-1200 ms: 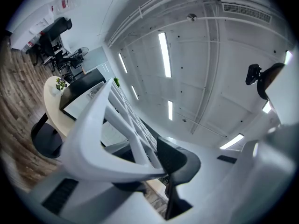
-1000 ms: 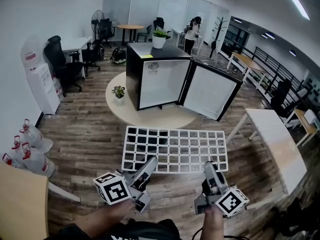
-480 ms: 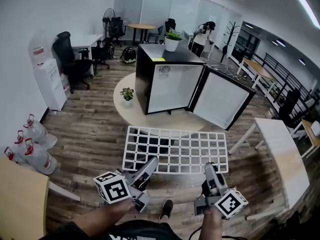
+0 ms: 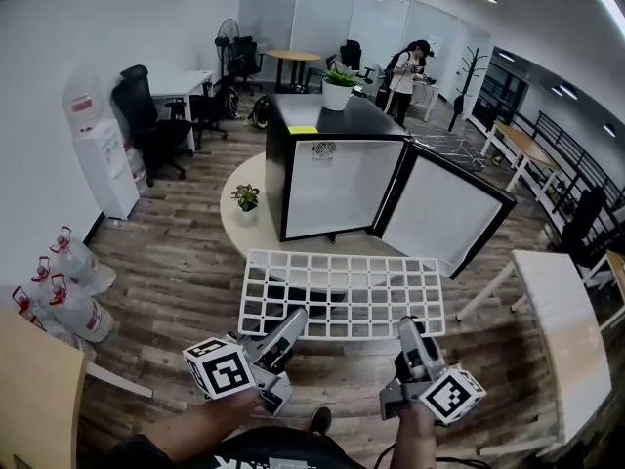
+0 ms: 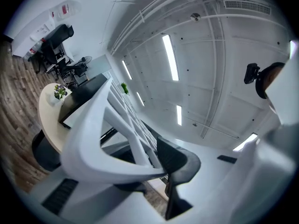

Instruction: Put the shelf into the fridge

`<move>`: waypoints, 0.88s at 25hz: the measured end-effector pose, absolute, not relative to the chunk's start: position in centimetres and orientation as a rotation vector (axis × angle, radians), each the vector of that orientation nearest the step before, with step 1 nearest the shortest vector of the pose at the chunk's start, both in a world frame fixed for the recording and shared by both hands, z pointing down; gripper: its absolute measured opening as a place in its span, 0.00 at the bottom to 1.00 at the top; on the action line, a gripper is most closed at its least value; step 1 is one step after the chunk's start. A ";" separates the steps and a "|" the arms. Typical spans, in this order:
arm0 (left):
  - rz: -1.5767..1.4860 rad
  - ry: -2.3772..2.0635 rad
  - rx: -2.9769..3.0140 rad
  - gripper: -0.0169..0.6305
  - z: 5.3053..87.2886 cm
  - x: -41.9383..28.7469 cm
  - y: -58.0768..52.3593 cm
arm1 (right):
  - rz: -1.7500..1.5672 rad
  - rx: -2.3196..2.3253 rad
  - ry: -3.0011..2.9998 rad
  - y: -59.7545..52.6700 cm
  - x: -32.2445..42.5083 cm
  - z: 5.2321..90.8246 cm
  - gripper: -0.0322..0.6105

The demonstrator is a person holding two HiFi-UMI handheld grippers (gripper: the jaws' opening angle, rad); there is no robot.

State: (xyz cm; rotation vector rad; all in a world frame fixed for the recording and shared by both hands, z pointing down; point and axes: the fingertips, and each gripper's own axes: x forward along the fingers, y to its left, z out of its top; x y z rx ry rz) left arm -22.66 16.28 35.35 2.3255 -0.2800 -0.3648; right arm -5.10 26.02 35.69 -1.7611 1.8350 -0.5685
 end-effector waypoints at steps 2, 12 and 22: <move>-0.363 -0.300 2.324 0.16 35.4 -21.2 15.3 | -0.601 -1.777 1.823 25.0 -3.2 36.2 0.26; -0.363 -0.398 2.321 0.16 35.3 -15.7 12.2 | -0.634 -1.673 1.902 20.3 2.5 36.0 0.26; -0.336 -0.457 2.316 0.16 36.0 -10.2 10.2 | -0.666 -1.606 1.921 17.6 8.1 36.9 0.26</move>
